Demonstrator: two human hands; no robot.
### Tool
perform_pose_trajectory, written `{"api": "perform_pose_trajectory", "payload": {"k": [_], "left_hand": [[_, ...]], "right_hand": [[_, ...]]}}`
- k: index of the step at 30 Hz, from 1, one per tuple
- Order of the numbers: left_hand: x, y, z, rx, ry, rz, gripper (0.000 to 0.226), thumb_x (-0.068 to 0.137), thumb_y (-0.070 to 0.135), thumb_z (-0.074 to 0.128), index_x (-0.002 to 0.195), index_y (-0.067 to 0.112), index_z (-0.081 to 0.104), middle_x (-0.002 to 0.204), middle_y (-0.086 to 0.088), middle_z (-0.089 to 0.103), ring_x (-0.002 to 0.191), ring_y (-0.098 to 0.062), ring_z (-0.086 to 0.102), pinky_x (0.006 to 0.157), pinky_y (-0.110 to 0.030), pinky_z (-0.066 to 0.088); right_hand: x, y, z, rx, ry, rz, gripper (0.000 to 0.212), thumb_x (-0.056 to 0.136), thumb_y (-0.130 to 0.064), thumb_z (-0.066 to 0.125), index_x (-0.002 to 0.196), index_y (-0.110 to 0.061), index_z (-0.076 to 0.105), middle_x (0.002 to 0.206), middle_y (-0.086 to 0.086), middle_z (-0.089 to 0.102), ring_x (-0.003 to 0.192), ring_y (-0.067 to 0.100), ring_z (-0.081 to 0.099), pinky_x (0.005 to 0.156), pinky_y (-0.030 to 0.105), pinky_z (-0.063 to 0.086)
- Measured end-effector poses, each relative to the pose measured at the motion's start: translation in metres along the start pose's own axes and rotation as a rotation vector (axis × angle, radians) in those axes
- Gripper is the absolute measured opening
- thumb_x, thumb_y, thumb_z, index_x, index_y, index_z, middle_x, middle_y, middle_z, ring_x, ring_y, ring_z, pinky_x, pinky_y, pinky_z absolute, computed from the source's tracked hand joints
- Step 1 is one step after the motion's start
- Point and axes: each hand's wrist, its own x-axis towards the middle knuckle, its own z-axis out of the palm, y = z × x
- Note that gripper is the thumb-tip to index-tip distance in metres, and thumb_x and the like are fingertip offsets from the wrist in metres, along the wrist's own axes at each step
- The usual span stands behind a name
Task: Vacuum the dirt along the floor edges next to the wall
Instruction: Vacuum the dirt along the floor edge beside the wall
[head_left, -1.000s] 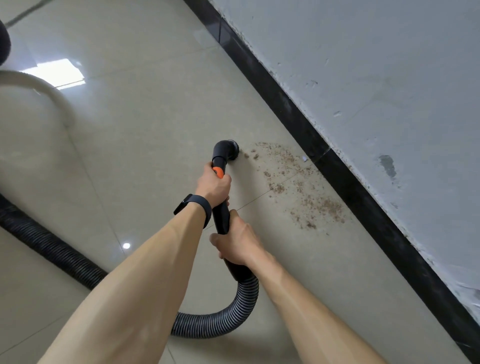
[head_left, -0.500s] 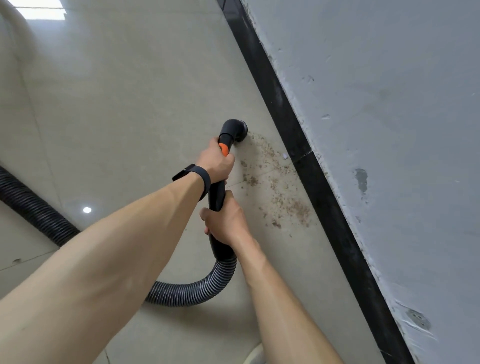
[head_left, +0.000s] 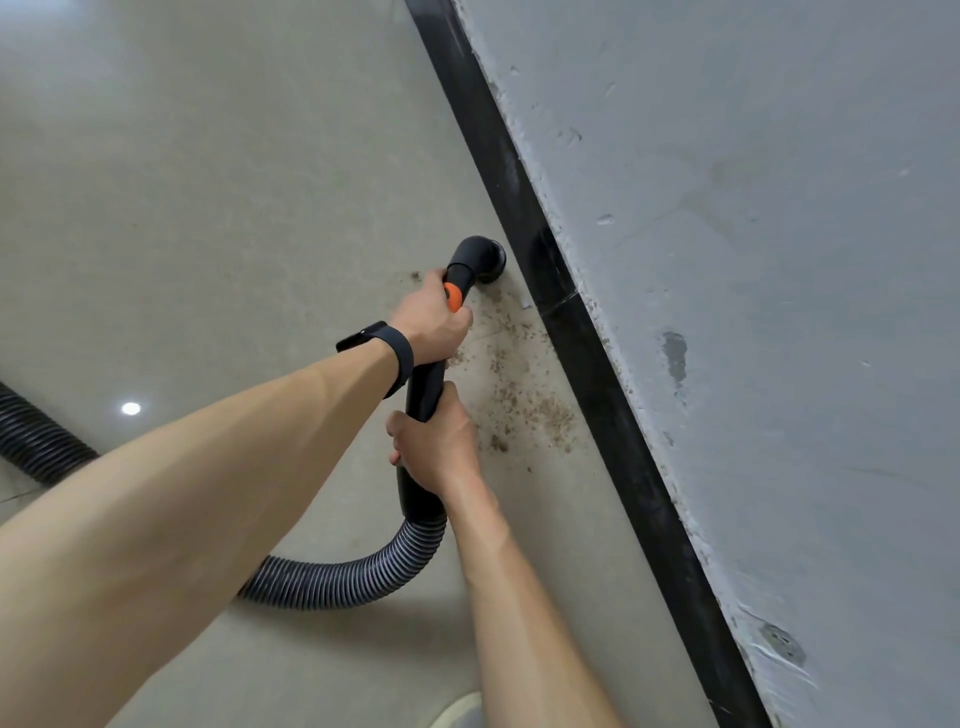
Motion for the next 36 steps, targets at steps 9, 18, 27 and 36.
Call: {"api": "perform_pose_trajectory", "payload": {"k": [9,18,27,36], "left_hand": [[-0.001,0.015,0.028,0.041,-0.091,0.025,0.055,0.098,0.024,0.048,0.147,0.020,0.024,0.098,-0.014,0.060,0.082,-0.038,0.068,0.068,-0.052,0.061],[0.002,0.012,0.008,-0.005,-0.061,-0.004,0.059,0.097,0.024,0.048,0.151,0.019,0.022,0.097,-0.009,0.057,0.070,-0.031,0.064,0.065,-0.044,0.061],[-0.016,-0.017,-0.062,-0.072,0.035,-0.060,0.053,0.098,0.021,0.048,0.147,0.022,0.028,0.094,-0.008,0.055,0.059,-0.025,0.060,0.050,-0.034,0.057],[-0.053,-0.056,-0.105,-0.069,0.077,-0.109,0.056,0.096,0.020,0.048,0.147,0.025,0.027,0.098,-0.008,0.053,0.055,-0.025,0.057,0.046,-0.031,0.054]], "right_hand": [[0.002,0.018,-0.018,0.041,0.037,0.042,0.026,0.083,-0.024,0.059,0.107,-0.021,0.050,0.079,0.007,0.075,0.061,0.012,0.069,0.069,0.035,0.057],[-0.001,-0.003,-0.015,-0.049,0.004,0.026,0.028,0.086,-0.026,0.058,0.112,-0.020,0.048,0.088,0.007,0.075,0.061,0.008,0.068,0.056,0.027,0.046],[-0.005,-0.038,0.041,-0.133,-0.069,-0.039,0.034,0.083,-0.031,0.060,0.111,-0.019,0.044,0.096,0.011,0.070,0.090,0.032,0.070,0.075,0.040,0.058],[-0.037,-0.045,0.103,-0.125,-0.101,-0.053,0.031,0.080,-0.032,0.058,0.103,-0.020,0.041,0.090,0.009,0.069,0.082,0.031,0.069,0.072,0.041,0.059]]}}
